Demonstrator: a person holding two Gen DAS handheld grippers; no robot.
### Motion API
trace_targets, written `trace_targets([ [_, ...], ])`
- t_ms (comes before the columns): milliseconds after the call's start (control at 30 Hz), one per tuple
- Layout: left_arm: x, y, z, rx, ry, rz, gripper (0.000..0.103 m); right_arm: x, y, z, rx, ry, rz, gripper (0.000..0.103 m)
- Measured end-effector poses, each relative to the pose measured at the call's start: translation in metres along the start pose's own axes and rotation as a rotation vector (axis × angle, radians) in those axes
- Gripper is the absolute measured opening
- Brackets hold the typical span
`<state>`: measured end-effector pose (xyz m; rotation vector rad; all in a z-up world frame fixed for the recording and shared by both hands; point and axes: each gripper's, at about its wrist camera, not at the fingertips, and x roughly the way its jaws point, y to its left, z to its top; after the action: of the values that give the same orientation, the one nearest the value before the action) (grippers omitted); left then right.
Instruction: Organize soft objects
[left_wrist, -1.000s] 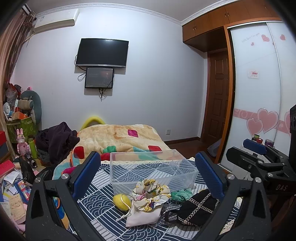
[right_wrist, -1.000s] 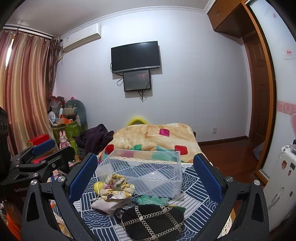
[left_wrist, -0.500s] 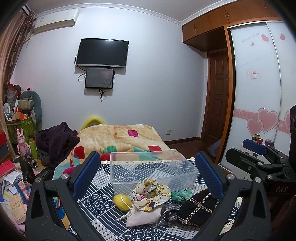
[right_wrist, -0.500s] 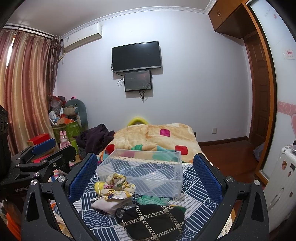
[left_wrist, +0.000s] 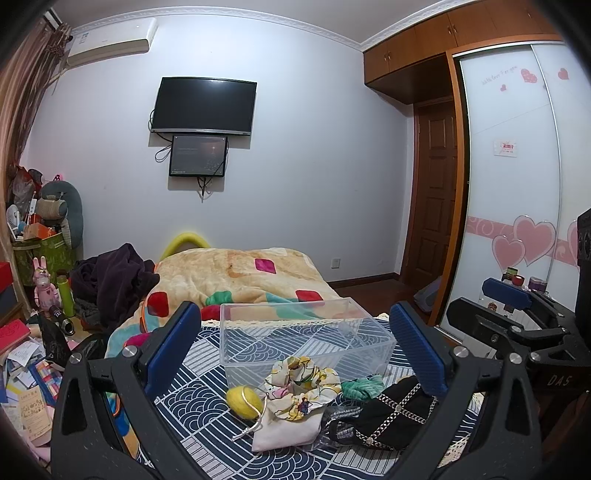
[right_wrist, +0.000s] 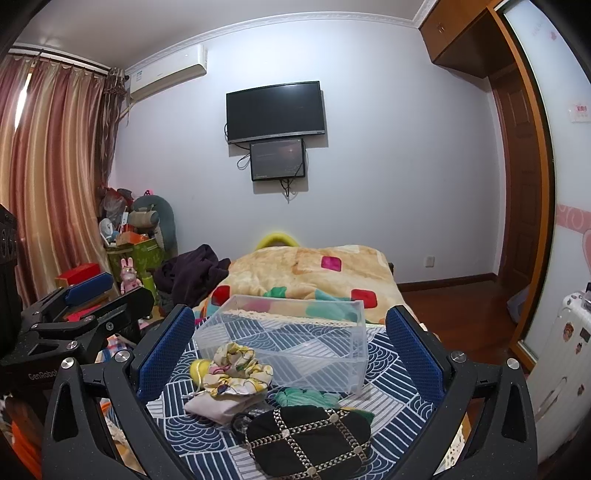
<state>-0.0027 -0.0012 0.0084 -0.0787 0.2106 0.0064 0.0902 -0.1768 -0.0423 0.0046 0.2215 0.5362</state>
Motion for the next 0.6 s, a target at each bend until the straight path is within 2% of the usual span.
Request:
trace_targets([
  [600, -0.0007, -0.0003, -0.0004, 0.0, 0.0, -0.001, 0.103, 0.0001, 0.0003, -0.0007, -0.006, -0.004, 0.004, 0.103],
])
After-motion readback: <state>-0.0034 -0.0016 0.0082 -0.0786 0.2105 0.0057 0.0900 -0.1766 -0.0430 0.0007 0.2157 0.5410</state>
